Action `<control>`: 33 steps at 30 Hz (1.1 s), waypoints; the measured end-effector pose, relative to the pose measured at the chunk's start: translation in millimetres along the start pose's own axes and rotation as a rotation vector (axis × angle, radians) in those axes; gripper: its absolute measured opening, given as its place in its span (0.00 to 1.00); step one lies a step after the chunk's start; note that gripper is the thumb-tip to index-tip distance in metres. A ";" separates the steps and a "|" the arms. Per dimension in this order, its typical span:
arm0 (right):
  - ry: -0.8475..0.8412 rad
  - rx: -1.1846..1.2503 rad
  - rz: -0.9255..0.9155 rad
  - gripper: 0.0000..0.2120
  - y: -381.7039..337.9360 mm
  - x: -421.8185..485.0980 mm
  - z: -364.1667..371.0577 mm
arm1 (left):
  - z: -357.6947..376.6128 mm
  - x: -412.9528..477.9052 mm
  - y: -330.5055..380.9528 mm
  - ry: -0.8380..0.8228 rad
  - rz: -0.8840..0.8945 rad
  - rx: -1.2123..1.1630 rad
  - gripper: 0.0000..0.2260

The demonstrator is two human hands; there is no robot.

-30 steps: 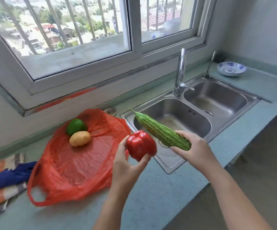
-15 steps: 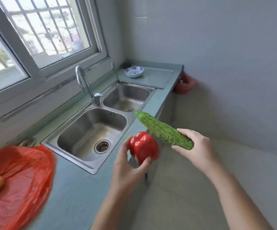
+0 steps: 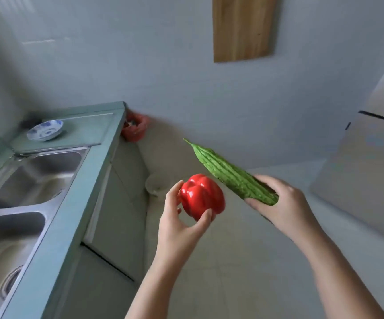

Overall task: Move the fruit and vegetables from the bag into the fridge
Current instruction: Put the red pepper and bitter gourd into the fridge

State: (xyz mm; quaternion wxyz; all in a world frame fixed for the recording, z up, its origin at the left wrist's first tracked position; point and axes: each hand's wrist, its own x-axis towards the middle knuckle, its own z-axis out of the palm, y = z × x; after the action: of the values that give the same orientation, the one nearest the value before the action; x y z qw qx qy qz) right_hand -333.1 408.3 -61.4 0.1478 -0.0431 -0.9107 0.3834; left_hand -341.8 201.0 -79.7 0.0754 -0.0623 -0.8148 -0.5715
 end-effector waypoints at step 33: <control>0.679 -0.098 0.564 0.23 204.4 174.0 -161.9 | 357.6 291.4 71.8 -0.811 0.260 -0.252 0.29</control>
State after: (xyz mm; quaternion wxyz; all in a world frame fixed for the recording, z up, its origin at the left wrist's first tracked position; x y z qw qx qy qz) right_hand -457.0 696.3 -58.4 0.3259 -0.4201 -0.7804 0.3291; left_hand -632.6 566.2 -76.9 -0.1870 -0.3923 -0.6879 -0.5813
